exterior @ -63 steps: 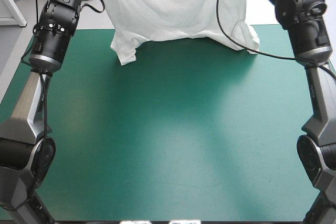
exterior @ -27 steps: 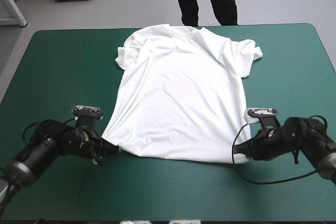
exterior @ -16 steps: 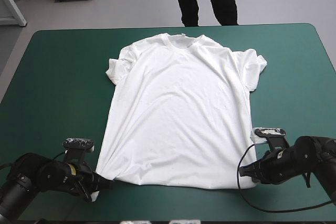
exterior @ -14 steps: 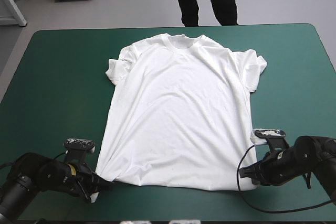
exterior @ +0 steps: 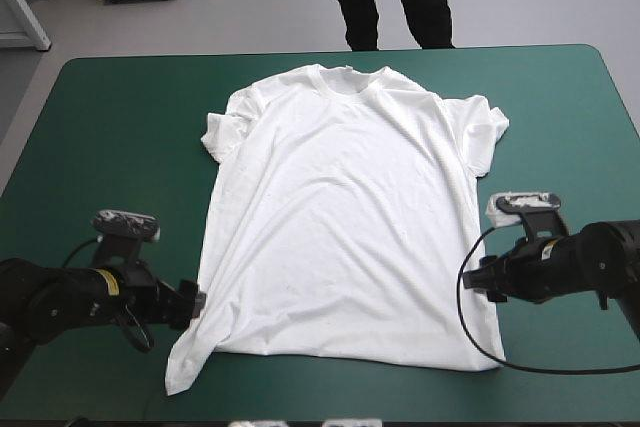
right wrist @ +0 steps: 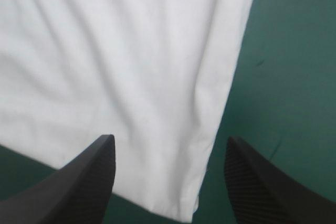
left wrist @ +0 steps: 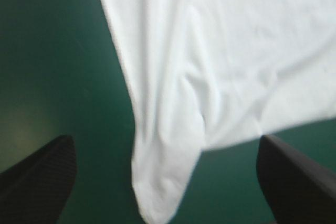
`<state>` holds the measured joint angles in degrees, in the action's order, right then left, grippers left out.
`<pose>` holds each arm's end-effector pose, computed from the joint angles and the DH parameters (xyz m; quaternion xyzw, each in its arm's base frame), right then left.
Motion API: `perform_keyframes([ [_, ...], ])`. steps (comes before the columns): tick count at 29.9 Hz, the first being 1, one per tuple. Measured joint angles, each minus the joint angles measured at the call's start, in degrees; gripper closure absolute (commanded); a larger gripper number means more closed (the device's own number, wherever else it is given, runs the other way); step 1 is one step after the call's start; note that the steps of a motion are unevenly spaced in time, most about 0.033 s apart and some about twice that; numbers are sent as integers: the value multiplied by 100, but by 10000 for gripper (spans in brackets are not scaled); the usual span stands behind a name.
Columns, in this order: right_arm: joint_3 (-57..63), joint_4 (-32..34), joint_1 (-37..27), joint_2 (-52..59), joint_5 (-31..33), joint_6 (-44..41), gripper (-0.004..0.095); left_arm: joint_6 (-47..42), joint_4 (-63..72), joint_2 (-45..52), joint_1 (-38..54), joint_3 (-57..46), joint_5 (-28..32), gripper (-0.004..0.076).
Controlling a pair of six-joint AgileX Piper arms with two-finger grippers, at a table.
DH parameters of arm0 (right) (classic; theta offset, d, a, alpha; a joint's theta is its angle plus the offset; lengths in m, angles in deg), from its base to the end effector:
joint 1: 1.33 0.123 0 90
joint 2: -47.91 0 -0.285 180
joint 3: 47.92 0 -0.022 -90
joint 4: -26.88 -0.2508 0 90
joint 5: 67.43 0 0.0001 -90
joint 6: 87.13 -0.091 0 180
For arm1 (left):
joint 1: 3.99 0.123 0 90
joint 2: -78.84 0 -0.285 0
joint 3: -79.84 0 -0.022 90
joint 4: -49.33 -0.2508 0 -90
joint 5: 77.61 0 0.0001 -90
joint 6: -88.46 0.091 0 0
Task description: Fold the cloth
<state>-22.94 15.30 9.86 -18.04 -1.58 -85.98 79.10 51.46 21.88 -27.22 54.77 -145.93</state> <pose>0.1643 0.0495 0.3192 -0.0830 0.9713 0.1156 0.1908 0.1227 -0.0561 0.3394 0.1145 0.9597 -0.0895 0.2404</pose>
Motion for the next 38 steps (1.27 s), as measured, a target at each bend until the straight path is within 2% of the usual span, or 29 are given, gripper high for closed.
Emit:
perform_keyframes([
  [5, -1051, 583, 0, -4, -11, -237, 327, -337, -919, -380, 0, 886, -66, 141],
  [11, -1648, 709, 0, -4, -6, -340, 327, -387, -989, -1313, 44, 1584, 160, 159],
  [16, -1694, 709, 0, -4, 21, -358, 327, -294, -557, -2252, 480, 2101, 231, 159],
  [22, -1694, 715, 0, -4, 44, -358, 329, 267, -40, -3261, 1069, 2616, 291, 159],
  [29, -1694, 722, 0, -4, -49, -358, 401, 545, -139, -4419, 1130, 3313, 188, 161],
  [38, -1694, 723, 0, -4, -49, -363, 411, 612, -271, -5527, 1130, 3893, 223, 161],
])
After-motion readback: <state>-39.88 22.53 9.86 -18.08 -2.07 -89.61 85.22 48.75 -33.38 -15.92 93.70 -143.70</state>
